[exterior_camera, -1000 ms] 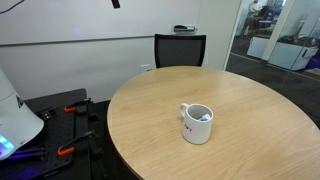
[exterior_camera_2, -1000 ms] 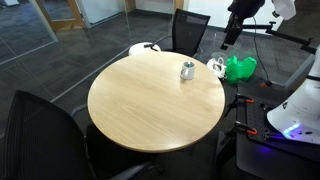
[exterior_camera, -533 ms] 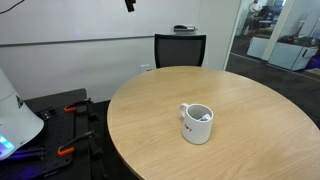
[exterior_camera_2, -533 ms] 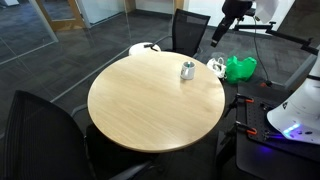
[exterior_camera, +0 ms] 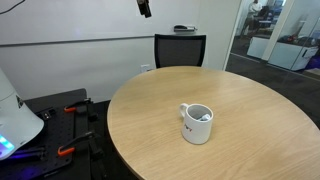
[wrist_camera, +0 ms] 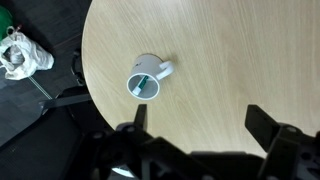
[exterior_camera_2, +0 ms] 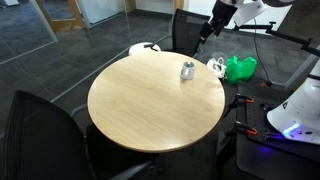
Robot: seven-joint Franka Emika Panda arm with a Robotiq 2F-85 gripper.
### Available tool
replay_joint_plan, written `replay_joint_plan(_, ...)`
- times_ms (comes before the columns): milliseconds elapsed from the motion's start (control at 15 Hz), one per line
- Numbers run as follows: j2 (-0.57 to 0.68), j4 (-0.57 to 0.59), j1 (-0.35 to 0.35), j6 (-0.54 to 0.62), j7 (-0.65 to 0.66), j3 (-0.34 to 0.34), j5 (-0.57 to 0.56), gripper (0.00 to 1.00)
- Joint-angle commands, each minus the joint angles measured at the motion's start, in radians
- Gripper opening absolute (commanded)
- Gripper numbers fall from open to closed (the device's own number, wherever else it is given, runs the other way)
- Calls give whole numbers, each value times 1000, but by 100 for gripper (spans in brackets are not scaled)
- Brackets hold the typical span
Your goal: Pick the marker from the cup and put it on the table
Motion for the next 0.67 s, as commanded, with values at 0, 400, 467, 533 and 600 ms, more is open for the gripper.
replay_joint_plan(0, 50, 19, -42, 64, 77, -7, -19, 100)
replay_joint_plan(400, 143, 25, -102, 171, 189, -21, -93, 100)
replay_joint_plan(467, 159, 27, -111, 184, 211, -24, -110, 100)
replay_joint_plan(533, 180, 31, -123, 200, 251, -26, -133, 100)
replay_joint_plan(600, 200, 36, -133, 212, 293, -30, -153, 100)
